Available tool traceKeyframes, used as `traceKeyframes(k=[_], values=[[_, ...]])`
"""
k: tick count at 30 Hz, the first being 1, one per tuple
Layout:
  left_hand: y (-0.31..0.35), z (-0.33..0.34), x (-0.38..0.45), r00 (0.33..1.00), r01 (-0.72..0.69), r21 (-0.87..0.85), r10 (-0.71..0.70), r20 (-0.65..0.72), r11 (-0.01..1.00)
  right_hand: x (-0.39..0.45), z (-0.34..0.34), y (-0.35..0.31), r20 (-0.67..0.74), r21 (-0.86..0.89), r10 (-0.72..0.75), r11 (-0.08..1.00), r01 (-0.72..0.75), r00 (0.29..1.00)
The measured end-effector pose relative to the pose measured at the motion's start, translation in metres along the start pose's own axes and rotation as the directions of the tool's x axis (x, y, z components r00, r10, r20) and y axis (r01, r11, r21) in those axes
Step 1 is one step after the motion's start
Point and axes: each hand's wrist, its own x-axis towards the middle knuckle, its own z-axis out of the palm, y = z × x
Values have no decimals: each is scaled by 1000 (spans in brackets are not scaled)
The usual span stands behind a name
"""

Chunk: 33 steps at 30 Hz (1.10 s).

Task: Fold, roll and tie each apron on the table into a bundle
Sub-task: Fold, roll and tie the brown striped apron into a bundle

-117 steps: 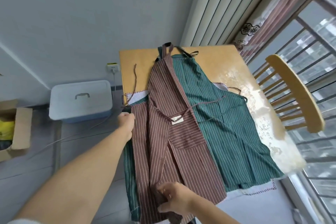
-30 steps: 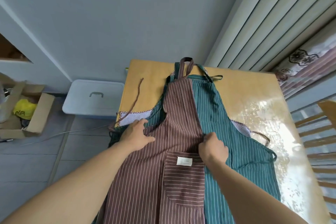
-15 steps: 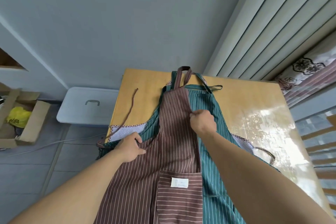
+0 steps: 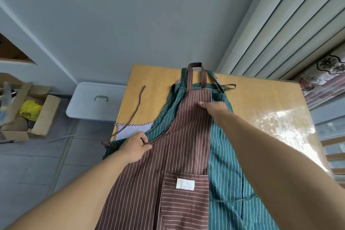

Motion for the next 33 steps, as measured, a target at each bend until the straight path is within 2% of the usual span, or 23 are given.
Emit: traceKeyframes(k=[4,8,10,13,15,17,20,22,24,26,30,32,33], values=[[0,2,-3,999,8,-13,-8,-38,1000,13,4,-3,15,170,-180,970,175,983],[2,3,-1,998,35,-14,-36,-58,999,19,14,4,-131,40,-331,940,338,935],[3,3,-1,997,35,6,-35,-74,999,17,16,11,-190,-6,-347,936,352,919],[3,-5,-8,999,43,19,-43,28,999,1,16,41,-207,-323,-425,880,349,881],[-4,-19,-17,990,59,168,-80,120,984,-23,15,74,-140,-518,-525,761,390,840],[-16,-38,-27,981,27,436,-107,162,900,-55,16,111,-83,-610,-629,646,459,773],[-35,-69,-41,984,21,681,-135,114,732,-95,26,166,88,-706,-745,422,569,661],[-44,-88,-48,988,62,808,-151,34,586,-117,33,203,219,-726,-741,311,613,635],[-59,-106,-62,988,124,860,-138,-63,494,-143,39,241,283,-750,-711,254,611,643],[-79,-121,-71,974,219,863,-149,-168,456,-165,43,274,249,-767,-682,295,570,688],[-124,-155,-98,899,439,769,-218,-381,465,-211,48,310,80,-770,-491,523,366,868],[-133,-156,-110,889,449,729,-172,-425,517,-234,49,328,-72,-742,-367,641,196,927],[-133,-151,-115,906,397,722,-118,-406,566,-244,50,336,-140,-710,-291,696,110,946]])
